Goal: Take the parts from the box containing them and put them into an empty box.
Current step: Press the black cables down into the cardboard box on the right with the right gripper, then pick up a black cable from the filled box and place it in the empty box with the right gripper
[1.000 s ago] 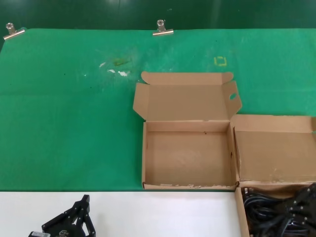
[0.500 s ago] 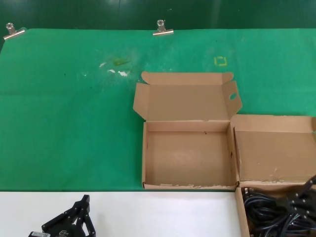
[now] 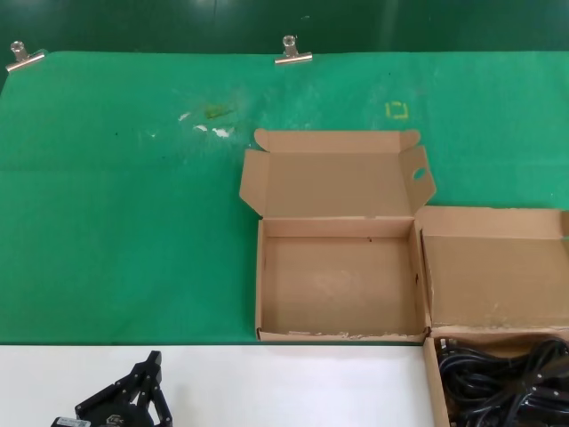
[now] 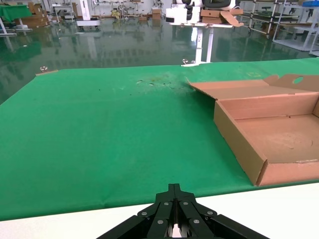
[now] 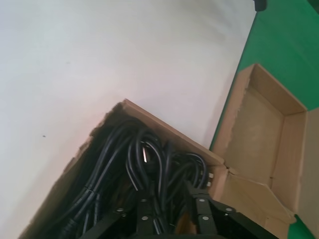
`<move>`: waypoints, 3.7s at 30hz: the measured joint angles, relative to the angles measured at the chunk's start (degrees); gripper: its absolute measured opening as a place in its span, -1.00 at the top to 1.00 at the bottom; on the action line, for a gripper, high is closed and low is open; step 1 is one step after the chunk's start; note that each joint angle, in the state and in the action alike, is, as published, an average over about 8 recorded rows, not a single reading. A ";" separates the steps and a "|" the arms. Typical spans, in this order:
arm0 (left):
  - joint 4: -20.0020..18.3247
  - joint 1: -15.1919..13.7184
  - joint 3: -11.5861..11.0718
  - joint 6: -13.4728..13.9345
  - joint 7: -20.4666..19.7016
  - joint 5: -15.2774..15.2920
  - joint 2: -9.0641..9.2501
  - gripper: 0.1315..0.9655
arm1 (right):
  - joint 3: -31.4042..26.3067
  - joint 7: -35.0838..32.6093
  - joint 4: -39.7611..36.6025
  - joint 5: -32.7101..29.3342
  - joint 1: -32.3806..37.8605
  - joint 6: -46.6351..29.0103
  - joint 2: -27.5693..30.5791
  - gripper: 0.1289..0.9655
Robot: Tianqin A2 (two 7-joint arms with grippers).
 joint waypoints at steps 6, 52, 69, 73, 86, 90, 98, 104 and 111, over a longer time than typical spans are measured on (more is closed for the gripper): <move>0.00 0.00 0.00 0.00 0.00 0.00 0.00 0.96 | 0.05 0.54 0.94 -0.22 -1.66 0.09 0.62 0.61; 0.00 0.00 0.00 0.00 0.00 0.00 0.00 0.96 | -3.57 -2.20 -8.06 -4.13 1.74 1.50 -6.06 0.55; 0.00 0.00 0.00 0.00 0.00 0.00 0.00 0.96 | -2.46 -0.82 -5.96 -2.99 1.47 1.66 -4.76 0.84; 0.00 0.00 0.00 0.00 0.00 0.00 0.00 0.96 | -1.36 0.61 -3.78 -2.56 1.45 1.71 -3.65 0.84; 0.00 0.00 0.00 0.00 0.00 0.00 0.00 0.96 | 0.60 0.25 -0.29 0.51 7.15 4.05 -7.89 0.84; 0.00 0.00 0.00 0.00 0.00 0.00 0.00 0.96 | -0.83 -1.60 -2.00 0.65 9.93 5.98 -12.93 0.85; 0.00 0.00 0.00 0.00 0.00 0.00 0.00 0.96 | -4.98 -5.45 -8.58 -0.48 13.30 9.89 -22.71 0.85; 0.00 0.00 0.00 0.00 0.00 0.00 0.00 0.96 | -7.33 -10.94 -15.29 -0.51 14.13 12.58 -27.75 0.85; 0.00 0.00 0.00 0.00 0.00 0.00 0.00 0.96 | -8.74 -15.77 -20.68 -0.91 14.12 15.51 -30.49 0.85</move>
